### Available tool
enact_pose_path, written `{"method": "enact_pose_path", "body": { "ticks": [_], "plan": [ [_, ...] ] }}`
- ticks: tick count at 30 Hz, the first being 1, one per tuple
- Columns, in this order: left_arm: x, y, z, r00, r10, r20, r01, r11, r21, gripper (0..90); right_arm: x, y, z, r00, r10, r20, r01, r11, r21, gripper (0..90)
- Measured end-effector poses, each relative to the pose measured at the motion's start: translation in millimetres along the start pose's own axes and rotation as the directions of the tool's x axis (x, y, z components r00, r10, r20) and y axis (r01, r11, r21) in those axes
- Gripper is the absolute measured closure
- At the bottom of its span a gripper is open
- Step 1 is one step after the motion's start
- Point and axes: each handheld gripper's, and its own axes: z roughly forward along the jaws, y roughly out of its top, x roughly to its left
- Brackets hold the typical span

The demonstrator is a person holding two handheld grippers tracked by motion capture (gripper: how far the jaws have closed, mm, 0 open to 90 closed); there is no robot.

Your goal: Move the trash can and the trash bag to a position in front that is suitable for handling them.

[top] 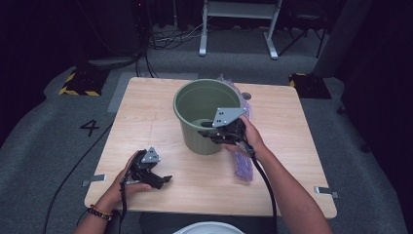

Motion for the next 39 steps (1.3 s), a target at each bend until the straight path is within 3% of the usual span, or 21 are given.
{"method": "enact_pose_path", "body": {
  "ticks": [1, 2, 3, 7, 10, 11, 12, 13, 15, 17, 20, 21, 24, 25, 26, 30, 35, 39],
  "plan": [
    [0.0, 0.0, 0.0, 1.0000, 0.000, 0.000, 0.000, 1.0000, 0.000, 0.9, 0.5, 0.9, 1.9, 1.0000, 0.007, 0.000, -0.007, 1.000, -0.002, 60.2],
    [0.0, 0.0, 0.0, 1.0000, 0.000, 0.000, 0.000, 1.0000, 0.000, 1.0, 0.5, 0.9, 1.9, 1.0000, 0.007, 0.000, -0.007, 1.000, -0.002, 60.2],
    [0.0, 0.0, 0.0, 1.0000, 0.000, 0.000, 0.000, 1.0000, 0.000, 1.0, 2.8, 2.5, 4.0, 0.9999, 0.009, 0.010, -0.009, 1.000, 0.002, 50.1],
    [0.0, 0.0, 0.0, 1.0000, 0.000, 0.000, 0.000, 1.0000, 0.000, 0.9, 6.7, 0.3, -11.8, 0.9996, 0.021, 0.016, -0.020, 0.998, -0.051, 40.6],
    [0.0, 0.0, 0.0, 1.0000, 0.000, 0.001, 0.000, 1.0000, 0.000, 0.9, 8.0, -4.8, -26.9, 0.9988, 0.037, 0.032, -0.034, 0.996, -0.087, 39.5],
    [0.0, 0.0, 0.0, 1.0000, 0.000, 0.001, 0.000, 1.0000, 0.000, 0.9, 8.5, -13.0, -42.9, 0.9968, 0.052, 0.060, -0.045, 0.993, -0.113, 38.2],
    [0.0, 0.0, 0.0, 1.0000, 0.000, 0.001, 0.000, 1.0000, 0.000, 0.9, 8.5, -13.0, -42.9, 0.9968, 0.052, 0.060, -0.045, 0.993, -0.113, 38.2],
    [0.0, 0.0, 0.0, 1.0000, 0.000, 0.001, 0.000, 1.0000, 0.000, 0.9, 8.1, -23.9, -57.6, 0.9933, 0.072, 0.091, -0.060, 0.990, -0.127, 38.2],
    [0.0, 0.0, 0.0, 1.0000, 0.000, 0.000, 0.000, 1.0000, 0.000, 0.9, 7.4, -36.6, -69.4, 0.9899, 0.091, 0.109, -0.076, 0.988, -0.135, 38.2],
    [0.0, 0.0, 0.0, 1.0000, 0.000, 0.000, 0.000, 1.0000, 0.000, 0.9, 7.2, -43.3, -73.6, 0.9880, 0.099, 0.119, -0.083, 0.988, -0.131, 38.3],
    [0.0, 0.0, 0.0, 1.0000, 0.000, 0.000, 0.000, 1.0000, 0.000, 0.9, 6.2, -67.3, -81.0, 0.9821, 0.120, 0.145, -0.106, 0.989, -0.100, 38.8],
    [0.0, 0.0, 0.0, 1.0000, 0.000, 0.000, 0.000, 1.0000, 0.000, 0.9, 4.6, -82.4, -80.9, 0.9765, 0.144, 0.160, -0.136, 0.989, -0.062, 40.8],
    [-0.1, 0.0, 0.0, 1.0000, -0.001, 0.000, 0.001, 1.0000, 0.000, 0.9, 4.5, -96.7, -79.2, 0.9752, 0.146, 0.166, -0.144, 0.989, -0.022, 45.9],
    [-0.1, 0.0, 0.0, 1.0000, -0.001, 0.000, 0.001, 1.0000, 0.000, 0.9, 4.2, -105.5, -77.2, 0.9736, 0.167, 0.155, -0.168, 0.986, -0.008, 49.2],
    [0.0, 0.0, 0.0, 1.0000, 0.000, 0.000, 0.000, 1.0000, 0.000, 0.9, 4.6, -125.2, -68.8, 0.9708, 0.197, 0.136, -0.205, 0.978, 0.044, 54.9],
    [-0.1, 0.0, 0.0, 1.0000, 0.000, 0.000, 0.000, 1.0000, 0.000, 0.9, 10.6, -152.6, -53.1, 0.9722, 0.215, 0.093, -0.227, 0.963, 0.143, 61.3],
    [-0.1, 0.0, 0.0, 1.0000, -0.001, 0.000, 0.001, 1.0000, 0.000, 0.9, 19.0, -173.7, -41.6, 0.9665, 0.252, 0.049, -0.257, 0.950, 0.179, 64.3],
    [-0.1, 0.0, 0.0, 1.0000, 0.000, 0.001, 0.000, 1.0000, 0.000, 0.9, 28.1, -178.7, -37.5, 0.9670, 0.254, 0.019, -0.253, 0.951, 0.177, 63.5]
  ]
}}
